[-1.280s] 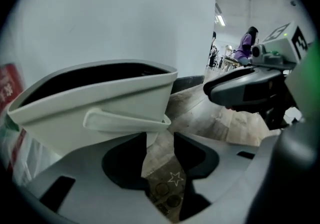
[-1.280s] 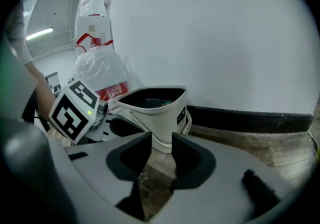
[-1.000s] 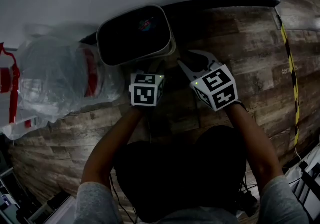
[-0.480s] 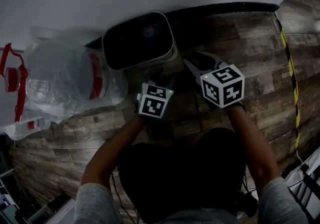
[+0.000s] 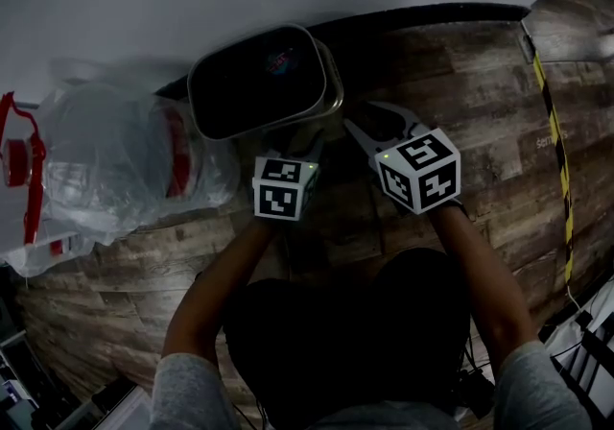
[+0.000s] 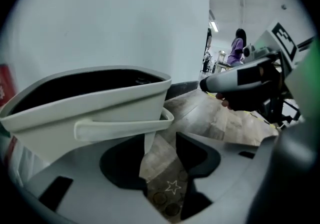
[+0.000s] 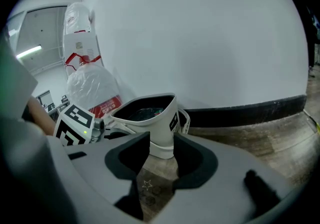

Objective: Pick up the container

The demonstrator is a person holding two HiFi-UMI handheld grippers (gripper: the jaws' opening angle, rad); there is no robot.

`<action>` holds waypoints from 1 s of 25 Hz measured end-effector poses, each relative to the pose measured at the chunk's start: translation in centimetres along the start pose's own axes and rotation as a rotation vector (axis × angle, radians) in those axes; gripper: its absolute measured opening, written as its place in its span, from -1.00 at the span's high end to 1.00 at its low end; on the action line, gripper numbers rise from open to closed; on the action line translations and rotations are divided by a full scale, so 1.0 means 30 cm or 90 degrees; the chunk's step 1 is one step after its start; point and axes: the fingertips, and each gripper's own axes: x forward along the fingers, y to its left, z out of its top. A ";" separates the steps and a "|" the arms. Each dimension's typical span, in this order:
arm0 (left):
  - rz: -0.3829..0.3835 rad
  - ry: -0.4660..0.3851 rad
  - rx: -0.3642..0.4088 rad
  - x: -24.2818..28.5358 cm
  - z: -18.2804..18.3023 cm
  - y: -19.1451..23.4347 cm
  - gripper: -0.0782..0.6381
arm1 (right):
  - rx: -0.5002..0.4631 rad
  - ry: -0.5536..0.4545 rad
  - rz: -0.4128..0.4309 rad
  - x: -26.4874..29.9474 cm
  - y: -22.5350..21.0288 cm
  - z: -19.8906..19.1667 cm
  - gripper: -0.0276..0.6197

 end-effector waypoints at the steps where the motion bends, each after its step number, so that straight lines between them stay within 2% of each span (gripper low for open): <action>1: -0.004 -0.010 -0.001 -0.004 0.005 -0.003 0.22 | 0.003 -0.002 -0.001 0.001 -0.002 0.001 0.47; 4: -0.011 -0.039 0.013 -0.021 0.020 -0.018 0.22 | 0.021 -0.001 -0.003 0.006 -0.017 -0.004 0.47; 8: -0.018 -0.085 0.095 -0.053 0.072 -0.064 0.22 | 0.071 0.008 0.009 0.023 -0.026 -0.024 0.45; 11: -0.017 -0.069 0.084 -0.052 0.068 -0.053 0.22 | 0.092 0.011 0.006 0.034 -0.033 -0.030 0.43; 14: -0.018 -0.030 0.073 -0.049 0.007 -0.045 0.22 | 0.112 0.017 0.000 0.042 -0.052 -0.051 0.43; 17: -0.012 0.030 0.023 -0.019 -0.086 -0.014 0.20 | 0.134 0.028 0.004 0.070 -0.071 -0.077 0.43; 19: 0.002 0.044 0.001 0.000 -0.106 0.026 0.19 | 0.155 0.039 0.018 0.103 -0.070 -0.105 0.43; 22: 0.006 0.041 0.025 0.007 -0.077 0.040 0.18 | 0.232 0.041 0.025 0.181 -0.100 -0.139 0.43; 25: -0.019 0.056 0.065 -0.025 -0.087 0.011 0.18 | 0.388 0.012 0.027 0.258 -0.145 -0.160 0.43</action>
